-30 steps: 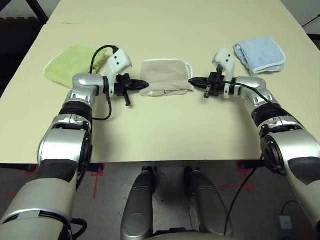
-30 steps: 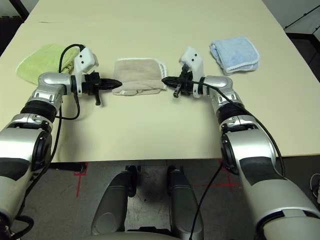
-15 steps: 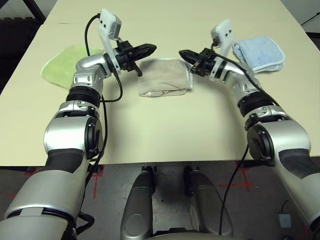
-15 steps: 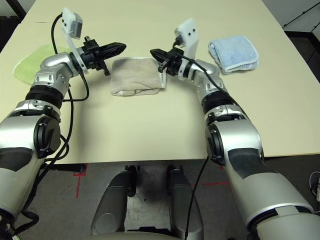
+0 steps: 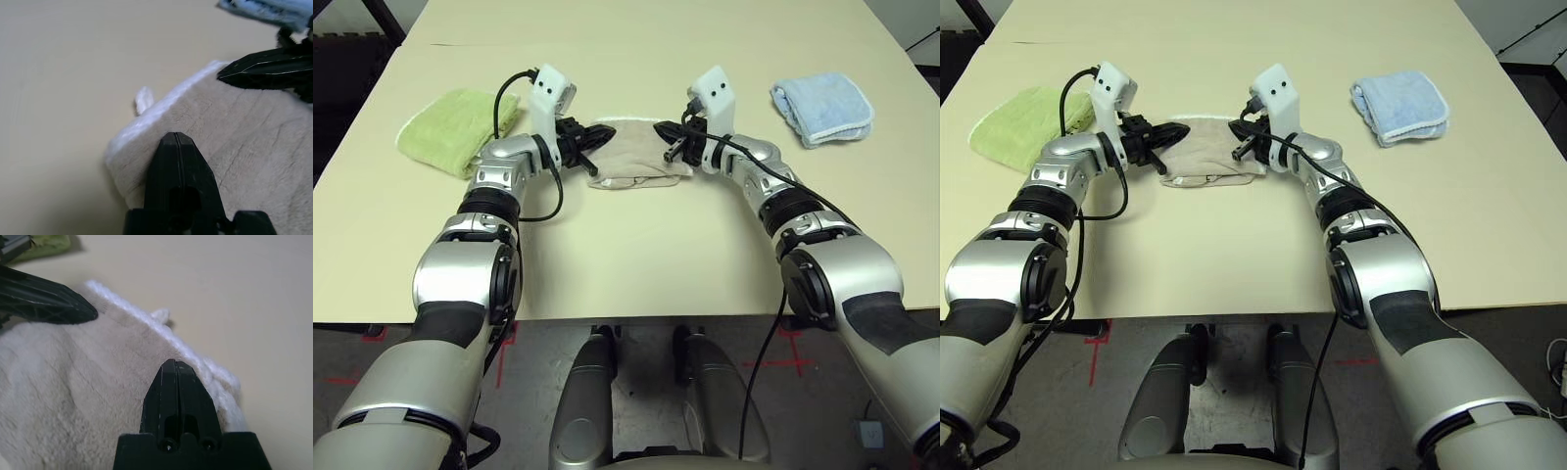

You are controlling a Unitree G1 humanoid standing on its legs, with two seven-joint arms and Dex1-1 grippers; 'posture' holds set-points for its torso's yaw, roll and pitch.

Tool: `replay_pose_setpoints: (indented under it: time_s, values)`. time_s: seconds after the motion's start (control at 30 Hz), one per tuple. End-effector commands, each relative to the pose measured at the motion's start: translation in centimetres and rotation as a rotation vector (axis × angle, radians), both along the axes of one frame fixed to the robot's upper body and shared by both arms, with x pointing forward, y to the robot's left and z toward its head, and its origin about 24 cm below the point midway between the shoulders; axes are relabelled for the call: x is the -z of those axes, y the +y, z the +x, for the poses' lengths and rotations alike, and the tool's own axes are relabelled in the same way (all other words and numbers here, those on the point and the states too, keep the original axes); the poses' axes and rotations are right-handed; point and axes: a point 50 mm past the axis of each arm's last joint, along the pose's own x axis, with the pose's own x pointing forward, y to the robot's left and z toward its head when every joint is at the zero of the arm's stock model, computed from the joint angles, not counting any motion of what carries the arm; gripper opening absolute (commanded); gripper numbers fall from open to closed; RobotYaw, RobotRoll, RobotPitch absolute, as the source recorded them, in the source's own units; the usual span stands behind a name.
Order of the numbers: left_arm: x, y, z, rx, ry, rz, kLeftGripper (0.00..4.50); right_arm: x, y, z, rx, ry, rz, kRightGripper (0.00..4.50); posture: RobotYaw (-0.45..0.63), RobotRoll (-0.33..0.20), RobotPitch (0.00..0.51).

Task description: Fold the towel and set it aside.

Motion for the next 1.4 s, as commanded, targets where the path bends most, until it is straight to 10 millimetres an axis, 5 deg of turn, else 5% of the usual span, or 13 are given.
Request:
replay_pose_setpoints:
  time_s: [0.03, 0.37, 0.53, 0.77, 1.0, 1.1, 1.4]
  values:
    - [2.0, 1.1, -0.1, -0.085, 0.064, 0.036, 0.01, 2.9, -1.9, -0.2, 0.077, 0.092, -0.036, 0.00, 0.03, 0.000, 0.242]
    - [1.5, 1.3, -0.1, -0.080, 0.045, 0.007, 0.01, 2.7, -3.2, -0.2, 0.093, 0.081, -0.020, 0.00, 0.02, 0.000, 0.241]
    - [-0.5, 1.5, -0.2, -0.001, -0.004, -0.046, 0.01, 0.9, -4.5, -0.2, 0.046, 0.020, 0.059, 0.00, 0.02, 0.000, 0.243]
    - [-5.4, 3.3, -1.9, 0.283, -0.057, -0.145, 0.01, -3.4, -9.9, -2.1, -0.199, -0.105, 0.207, 0.00, 0.01, 0.000, 0.243]
    - [-5.6, 5.4, -4.1, 0.445, -0.057, -0.016, 0.01, -3.6, -12.9, -4.8, -0.351, 0.009, 0.125, 0.00, 0.01, 0.000, 0.241]
    - [-4.5, 5.8, -4.9, 0.481, -0.101, 0.078, 0.91, -2.8, -13.2, -5.8, -0.391, 0.140, 0.102, 0.00, 0.01, 0.000, 0.241]
    - [-3.9, 5.9, -5.7, 0.548, -0.167, 0.150, 4.36, -2.0, -13.2, -5.8, -0.383, 0.133, -0.037, 3.31, 0.03, 0.000, 0.242]
